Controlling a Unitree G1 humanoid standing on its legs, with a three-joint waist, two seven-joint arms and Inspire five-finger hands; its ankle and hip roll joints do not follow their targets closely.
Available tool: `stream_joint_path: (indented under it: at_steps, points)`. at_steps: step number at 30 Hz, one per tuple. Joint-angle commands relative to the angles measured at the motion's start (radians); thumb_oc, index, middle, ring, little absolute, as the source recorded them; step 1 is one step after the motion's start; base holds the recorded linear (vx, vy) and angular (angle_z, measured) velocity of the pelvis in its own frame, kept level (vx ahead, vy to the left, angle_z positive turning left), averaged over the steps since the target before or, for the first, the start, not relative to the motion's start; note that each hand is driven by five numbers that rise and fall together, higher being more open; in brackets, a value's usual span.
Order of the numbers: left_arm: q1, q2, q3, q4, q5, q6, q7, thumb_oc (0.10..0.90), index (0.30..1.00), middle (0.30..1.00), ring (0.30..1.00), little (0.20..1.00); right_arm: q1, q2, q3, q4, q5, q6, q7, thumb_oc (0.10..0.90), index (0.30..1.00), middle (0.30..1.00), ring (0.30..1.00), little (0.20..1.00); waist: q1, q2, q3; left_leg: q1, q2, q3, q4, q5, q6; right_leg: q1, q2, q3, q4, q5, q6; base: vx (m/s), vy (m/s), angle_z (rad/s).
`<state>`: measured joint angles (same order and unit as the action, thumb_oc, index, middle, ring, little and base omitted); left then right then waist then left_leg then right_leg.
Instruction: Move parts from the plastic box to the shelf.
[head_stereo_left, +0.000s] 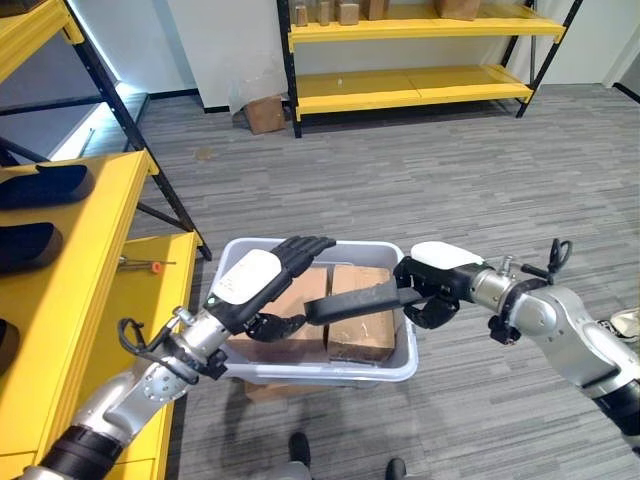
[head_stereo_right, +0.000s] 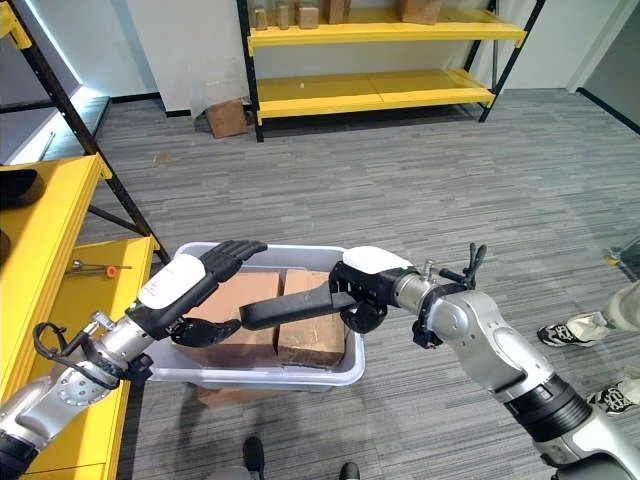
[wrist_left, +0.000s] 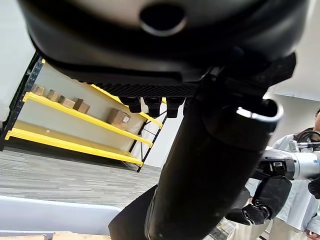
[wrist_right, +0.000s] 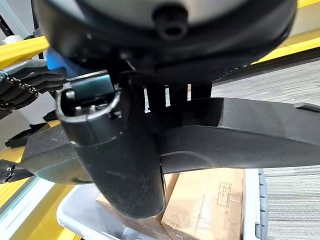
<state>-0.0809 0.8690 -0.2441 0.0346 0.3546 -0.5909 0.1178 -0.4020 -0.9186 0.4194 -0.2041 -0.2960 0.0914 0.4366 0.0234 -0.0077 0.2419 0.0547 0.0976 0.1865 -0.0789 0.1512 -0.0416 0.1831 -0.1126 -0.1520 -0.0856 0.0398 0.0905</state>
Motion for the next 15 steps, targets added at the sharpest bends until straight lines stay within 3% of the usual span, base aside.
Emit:
stream_joint_path:
  at_steps: [1, 8, 13, 15]
  points:
    - [-0.056, -0.063, -0.010, -0.016, -0.106, -0.095, 0.040, 0.900, 1.000, 1.000, 1.000, 1.000, -0.198, 0.024, -0.029, -0.133, 0.017, -0.051, -0.125, 0.400, 0.300, 0.300, 0.300, 0.300, 0.000, -0.024, -0.093, 0.056, 0.066, -0.040, -0.003, -0.104, -0.047, -0.053, 0.006, -0.027, 0.104, -0.086, -0.019, 0.00, 0.000, 0.00]
    - [-0.015, -0.052, 0.057, -0.032, -0.090, -0.042, 0.084, 0.900, 1.000, 1.000, 1.000, 1.000, -0.175, 0.010, -0.046, -0.088, -0.062, -0.039, -0.115, 0.400, 0.300, 0.300, 0.300, 0.300, 0.010, -0.022, -0.093, 0.057, 0.065, -0.047, -0.002, -0.103, -0.050, -0.051, 0.005, -0.032, 0.106, -0.089, -0.022, 0.02, 0.012, -0.01]
    - [0.035, -0.022, 0.149, 0.012, -0.046, -0.042, 0.144, 0.900, 1.000, 1.000, 1.000, 1.000, -0.109, -0.021, -0.087, -0.081, -0.089, -0.056, -0.108, 0.400, 0.300, 0.300, 0.300, 0.300, 0.009, -0.024, -0.097, 0.056, 0.066, -0.045, -0.003, -0.101, -0.051, -0.053, 0.003, -0.034, 0.106, -0.089, -0.021, 0.00, 0.000, 0.00]
    - [0.060, -0.001, 0.201, 0.050, -0.005, -0.075, 0.175, 0.900, 1.000, 1.000, 1.000, 1.000, -0.079, -0.035, -0.106, -0.069, -0.085, -0.062, -0.107, 0.400, 0.300, 0.300, 0.300, 0.300, 0.009, -0.024, -0.096, 0.056, 0.065, -0.045, -0.004, -0.099, -0.049, -0.056, 0.001, -0.035, 0.110, -0.089, -0.019, 0.00, 0.000, 0.00]
